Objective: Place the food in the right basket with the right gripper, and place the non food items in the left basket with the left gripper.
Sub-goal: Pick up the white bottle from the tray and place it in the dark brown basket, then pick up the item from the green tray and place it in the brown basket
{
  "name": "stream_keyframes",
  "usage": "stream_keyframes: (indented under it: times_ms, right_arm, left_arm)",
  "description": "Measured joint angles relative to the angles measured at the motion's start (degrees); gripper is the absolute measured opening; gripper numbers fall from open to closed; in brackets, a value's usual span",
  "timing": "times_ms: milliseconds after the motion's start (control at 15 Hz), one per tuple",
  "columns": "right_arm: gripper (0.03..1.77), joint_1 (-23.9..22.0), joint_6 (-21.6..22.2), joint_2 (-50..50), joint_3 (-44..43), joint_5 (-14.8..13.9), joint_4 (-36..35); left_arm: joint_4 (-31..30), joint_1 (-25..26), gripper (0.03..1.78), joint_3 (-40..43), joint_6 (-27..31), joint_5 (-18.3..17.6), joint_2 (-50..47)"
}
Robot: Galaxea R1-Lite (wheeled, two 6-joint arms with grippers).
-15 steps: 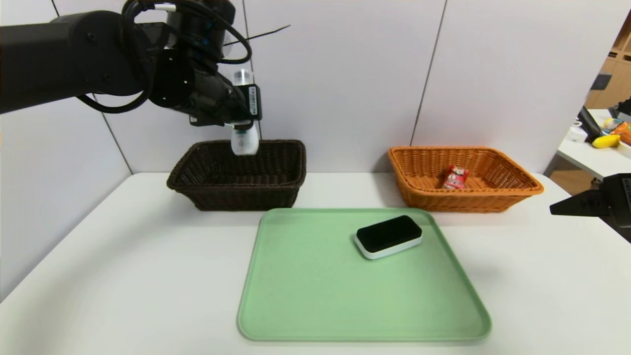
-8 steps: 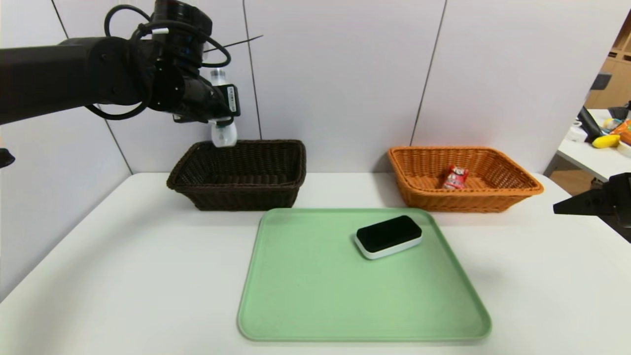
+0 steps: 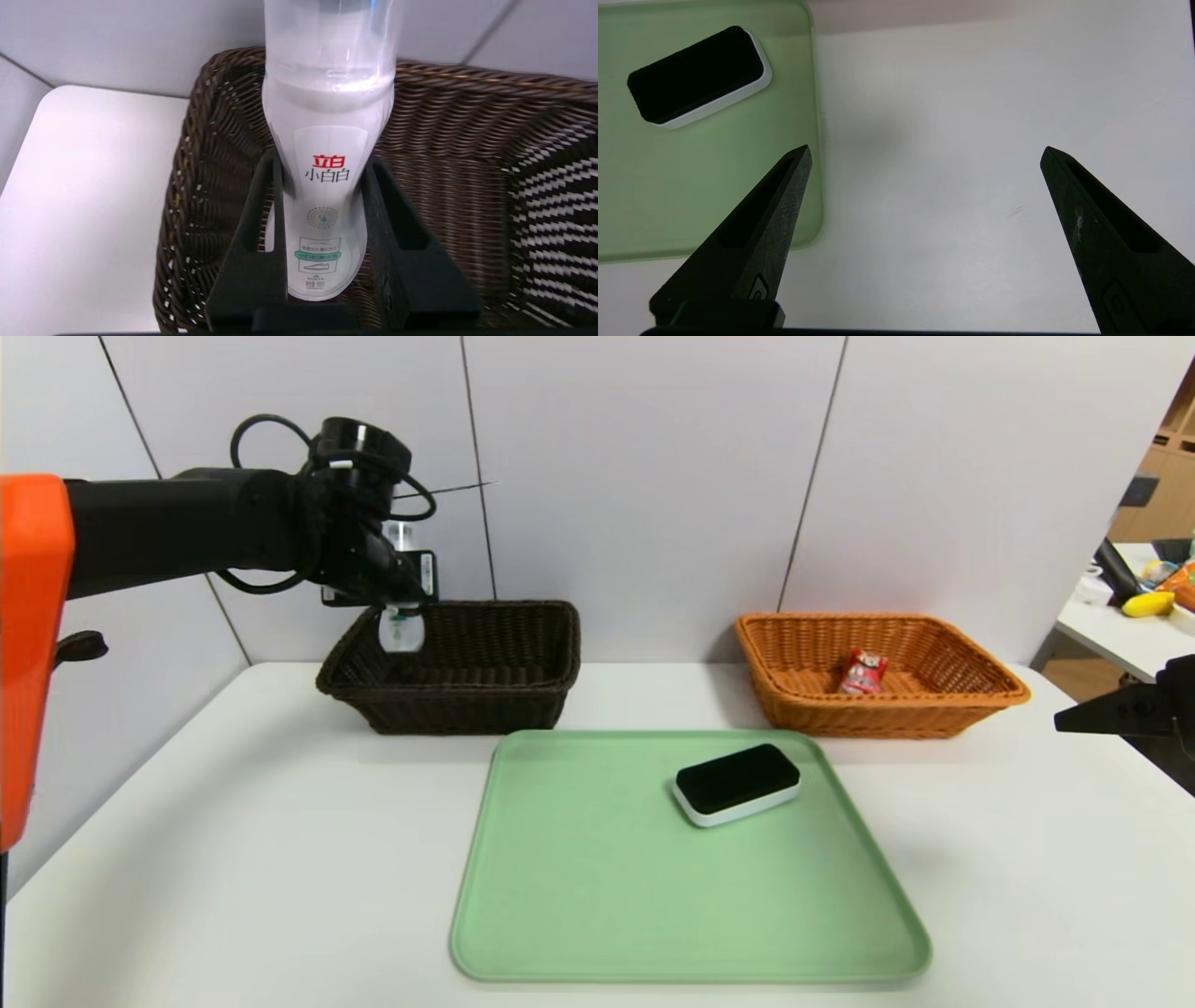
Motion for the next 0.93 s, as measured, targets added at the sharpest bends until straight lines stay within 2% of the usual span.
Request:
stream_keyframes:
  times_ms: [67, 267, 533, 733, 933]
  right_arm:
    - [1.69, 0.0, 0.0, 0.0, -0.1, 0.0, 0.0]
    - [1.69, 0.0, 0.0, 0.2, -0.2, 0.0, -0.2]
    - [1.69, 0.0, 0.0, 0.6, -0.3, 0.0, -0.2]
    - [1.69, 0.0, 0.0, 0.8, -0.3, 0.1, -0.2]
    - [1.69, 0.0, 0.1, 0.8, -0.2, 0.1, -0.2]
  left_arm:
    - [0.1, 0.2, 0.5, 0.0, -0.1, 0.0, 0.6]
    - [0.3, 0.7, 0.86, 0.1, -0.4, 0.0, 1.4]
    - [0.4, 0.6, 1.21, 0.2, -0.4, 0.0, 1.5]
    - [0.7, 0.6, 1.37, 0.1, -0.1, -0.1, 0.9]
    - [4.5, -1.8, 1.47, 0.0, 0.0, -0.5, -2.5]
